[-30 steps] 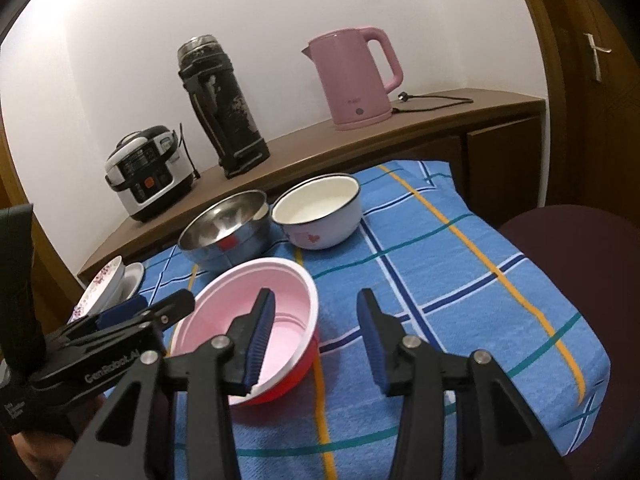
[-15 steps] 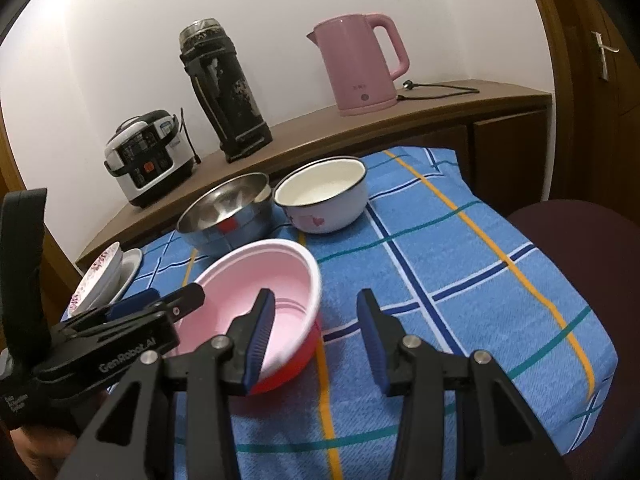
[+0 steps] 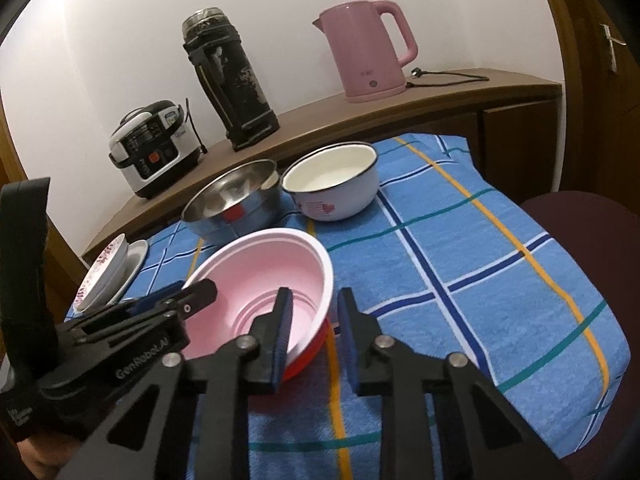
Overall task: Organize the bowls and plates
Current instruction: 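Close the right tool on the rim of the pink plastic bowl, then lift the pink bowl with the right tool over the steel bowl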
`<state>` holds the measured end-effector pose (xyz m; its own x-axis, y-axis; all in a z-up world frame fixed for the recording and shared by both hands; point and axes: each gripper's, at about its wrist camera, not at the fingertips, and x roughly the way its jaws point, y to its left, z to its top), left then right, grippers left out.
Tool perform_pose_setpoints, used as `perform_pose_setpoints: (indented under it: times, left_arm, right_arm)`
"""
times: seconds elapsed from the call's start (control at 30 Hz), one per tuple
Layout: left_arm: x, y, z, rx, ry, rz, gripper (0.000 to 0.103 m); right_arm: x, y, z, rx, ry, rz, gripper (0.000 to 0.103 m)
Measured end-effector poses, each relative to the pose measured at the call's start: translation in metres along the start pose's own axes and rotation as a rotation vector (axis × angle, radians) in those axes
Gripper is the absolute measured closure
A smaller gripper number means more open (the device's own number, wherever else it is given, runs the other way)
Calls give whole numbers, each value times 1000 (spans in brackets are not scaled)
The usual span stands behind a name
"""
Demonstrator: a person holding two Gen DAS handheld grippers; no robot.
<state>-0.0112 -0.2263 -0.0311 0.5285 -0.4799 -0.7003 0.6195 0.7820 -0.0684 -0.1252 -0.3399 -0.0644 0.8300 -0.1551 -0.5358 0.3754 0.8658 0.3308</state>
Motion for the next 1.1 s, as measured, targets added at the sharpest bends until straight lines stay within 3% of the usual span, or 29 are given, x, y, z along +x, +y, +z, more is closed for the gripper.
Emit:
perform_pose_setpoints:
  times: [0.3,0.57,0.8,1.1]
  left_arm:
    - [-7,10,4,-43,-25,-14,92]
    - [-23,28,41,-76,-136,9,92]
    - [-8,49,85,-96,-197,73,92]
    - [34,69,110,-119,-154,100,92]
  right_arm:
    - [-1,4,7,20,6,33,88]
    - [-2,27,46,-10,-79,92,88]
    - [28,50,89,-16,-132,119,88]
    - [81,56,114,7,-116,106,88]
